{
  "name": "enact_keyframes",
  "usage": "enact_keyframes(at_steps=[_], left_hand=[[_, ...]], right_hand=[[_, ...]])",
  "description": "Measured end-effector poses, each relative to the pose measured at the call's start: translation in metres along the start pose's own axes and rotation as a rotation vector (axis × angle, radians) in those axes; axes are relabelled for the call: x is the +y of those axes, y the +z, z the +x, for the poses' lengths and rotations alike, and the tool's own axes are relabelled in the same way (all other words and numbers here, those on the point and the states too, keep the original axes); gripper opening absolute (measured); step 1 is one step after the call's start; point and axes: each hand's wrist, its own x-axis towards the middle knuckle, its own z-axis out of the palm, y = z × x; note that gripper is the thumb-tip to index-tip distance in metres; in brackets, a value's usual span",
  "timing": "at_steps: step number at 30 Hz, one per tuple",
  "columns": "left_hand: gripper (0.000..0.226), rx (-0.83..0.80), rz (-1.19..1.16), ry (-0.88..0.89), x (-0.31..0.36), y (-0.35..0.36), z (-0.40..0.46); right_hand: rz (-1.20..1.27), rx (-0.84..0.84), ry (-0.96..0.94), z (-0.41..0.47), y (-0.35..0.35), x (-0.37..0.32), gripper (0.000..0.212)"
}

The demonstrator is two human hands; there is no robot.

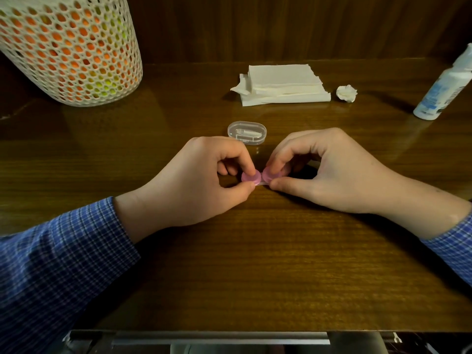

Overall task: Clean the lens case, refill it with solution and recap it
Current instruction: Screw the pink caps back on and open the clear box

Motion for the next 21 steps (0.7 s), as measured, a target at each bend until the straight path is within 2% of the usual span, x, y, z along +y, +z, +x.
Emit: enact_keyframes(at_steps=[6,15,21], left_hand=[[0.012,0.0,-0.001,-0.006,0.0003,0.0007,-0.0001],[0.011,-0.004,-0.001,-0.017,-0.0003,0.0001,0.0005],[0.012,-0.006,0.0,-0.018,-0.0004,0.0002,0.0007]], right_hand=[[-0.054,0.033,-0.036,0.0002,0.0026,-0.0039,0.016],[-0.052,-0.018,-0.046,0.0001,-0.0023,-0.0032,0.007],[-0.104,0.033,-0.053,0.0022,0.0021,-0.0078,0.017]])
